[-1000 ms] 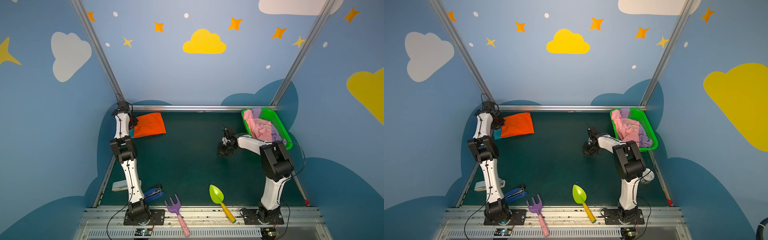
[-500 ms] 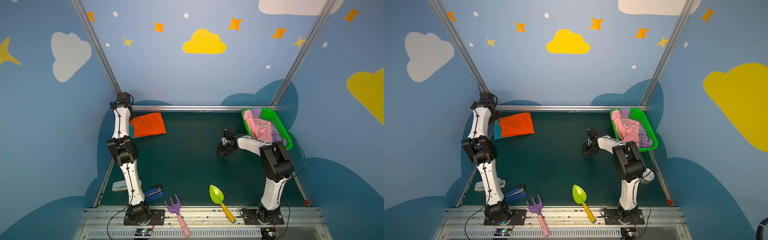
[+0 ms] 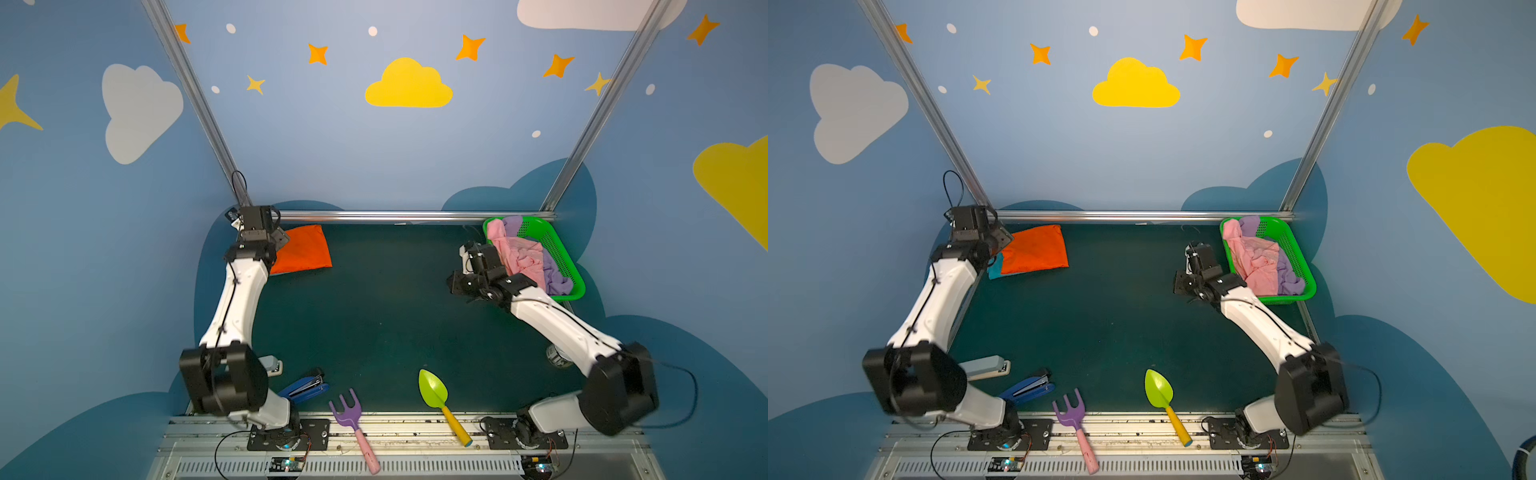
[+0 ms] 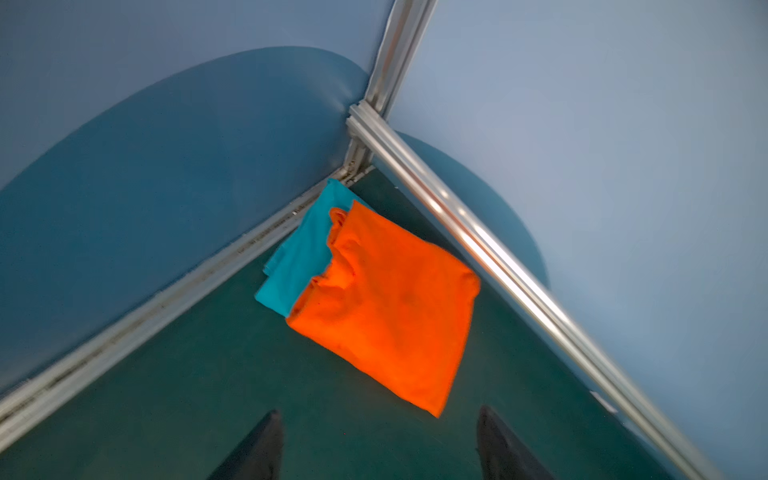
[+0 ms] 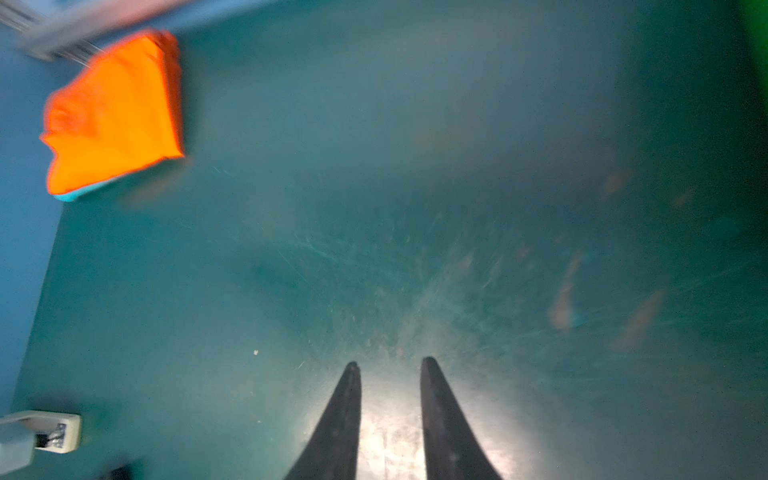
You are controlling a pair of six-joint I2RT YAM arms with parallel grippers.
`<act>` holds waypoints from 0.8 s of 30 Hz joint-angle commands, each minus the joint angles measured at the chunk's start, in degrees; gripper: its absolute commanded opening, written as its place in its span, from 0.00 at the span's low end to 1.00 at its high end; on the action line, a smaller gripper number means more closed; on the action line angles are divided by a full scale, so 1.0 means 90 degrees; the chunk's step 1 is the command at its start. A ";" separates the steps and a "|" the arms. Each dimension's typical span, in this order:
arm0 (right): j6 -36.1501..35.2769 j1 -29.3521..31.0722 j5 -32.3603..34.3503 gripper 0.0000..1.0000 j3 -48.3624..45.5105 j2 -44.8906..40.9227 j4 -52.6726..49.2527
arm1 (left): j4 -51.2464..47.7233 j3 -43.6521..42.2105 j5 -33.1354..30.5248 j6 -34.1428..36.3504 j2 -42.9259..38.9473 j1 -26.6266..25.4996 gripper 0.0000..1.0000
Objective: Fold and stack the t-shirts
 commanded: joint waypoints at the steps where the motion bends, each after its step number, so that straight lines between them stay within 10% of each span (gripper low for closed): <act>1: -0.0565 0.0066 0.0834 0.49 -0.0517 -0.1058 0.0349 | 0.0897 -0.1161 -0.0374 -0.0221 -0.1095 -0.0292 1.00; 3: -0.0774 0.0059 0.0918 0.89 -0.0998 -0.1759 0.0859 | 0.1164 -0.2006 -0.0273 -0.0320 -0.1776 -0.0363 1.00; 7: -0.1278 0.0059 0.0893 0.90 -0.2325 -0.2816 0.2521 | 0.1402 -0.3299 -0.0176 -0.0709 -0.2821 -0.0392 1.00; 13: -0.1384 0.0064 0.1559 0.90 -0.3058 -0.3809 0.2053 | 0.1798 -0.5028 -0.0941 -0.0581 -0.4060 -0.0398 1.00; 18: -0.0710 0.0014 0.3608 0.90 -0.3281 -0.3443 0.1665 | 0.2333 -0.5879 -0.1016 0.0263 -0.5038 -0.0399 1.00; 21: -0.2259 0.0002 0.3259 0.90 -0.3648 -0.2949 0.2397 | 0.2940 -0.6283 -0.0954 0.0884 -0.5295 -0.0403 1.00; 24: -0.1656 -0.0014 0.3231 0.90 -0.3583 -0.2659 0.2061 | 0.3382 -0.6592 -0.1017 0.1078 -0.4982 -0.0400 1.00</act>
